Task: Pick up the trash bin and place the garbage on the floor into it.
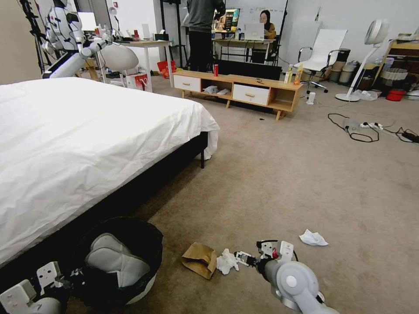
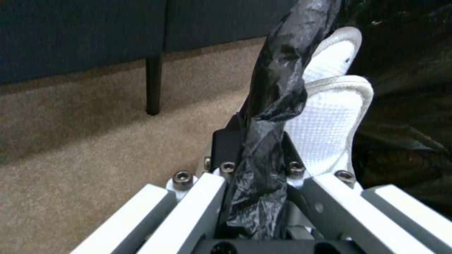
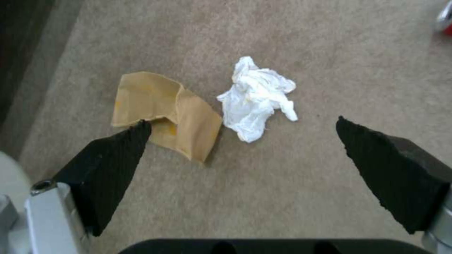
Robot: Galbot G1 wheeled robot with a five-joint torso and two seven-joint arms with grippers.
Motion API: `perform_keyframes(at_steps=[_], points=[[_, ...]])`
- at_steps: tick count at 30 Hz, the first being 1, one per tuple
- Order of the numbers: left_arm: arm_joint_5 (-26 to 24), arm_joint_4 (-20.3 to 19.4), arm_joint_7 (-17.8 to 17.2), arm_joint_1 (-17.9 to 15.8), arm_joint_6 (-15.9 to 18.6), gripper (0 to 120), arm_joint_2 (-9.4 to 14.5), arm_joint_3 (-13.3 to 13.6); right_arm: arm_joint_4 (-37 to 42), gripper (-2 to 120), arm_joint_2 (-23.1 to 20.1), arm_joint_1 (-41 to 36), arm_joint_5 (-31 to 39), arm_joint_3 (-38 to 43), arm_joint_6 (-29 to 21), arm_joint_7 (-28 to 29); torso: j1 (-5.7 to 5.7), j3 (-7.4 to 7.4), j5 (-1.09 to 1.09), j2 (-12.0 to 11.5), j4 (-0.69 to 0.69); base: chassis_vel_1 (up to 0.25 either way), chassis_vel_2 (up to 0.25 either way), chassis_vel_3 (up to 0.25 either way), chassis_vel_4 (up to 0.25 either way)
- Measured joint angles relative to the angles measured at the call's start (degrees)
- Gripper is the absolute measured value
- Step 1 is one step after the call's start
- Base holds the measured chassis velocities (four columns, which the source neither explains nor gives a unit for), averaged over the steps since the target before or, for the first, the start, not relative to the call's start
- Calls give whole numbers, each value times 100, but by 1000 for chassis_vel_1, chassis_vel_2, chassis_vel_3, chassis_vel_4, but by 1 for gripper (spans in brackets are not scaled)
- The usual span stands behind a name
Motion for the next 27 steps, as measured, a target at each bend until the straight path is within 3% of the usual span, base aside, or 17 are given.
perform_keyframes(at_steps=[13, 27], points=[[65, -8, 40, 31, 0, 2, -108, -13, -1356, 100, 245, 574, -442, -233, 301, -387, 0, 0, 1, 0, 0, 0, 0, 0, 0], [71, 68, 60, 5, 0, 2, -111, -12, -2177, 100, 508, 852, -793, -428, 533, -689, 0, 0, 0, 0, 0, 0, 0, 0, 0]])
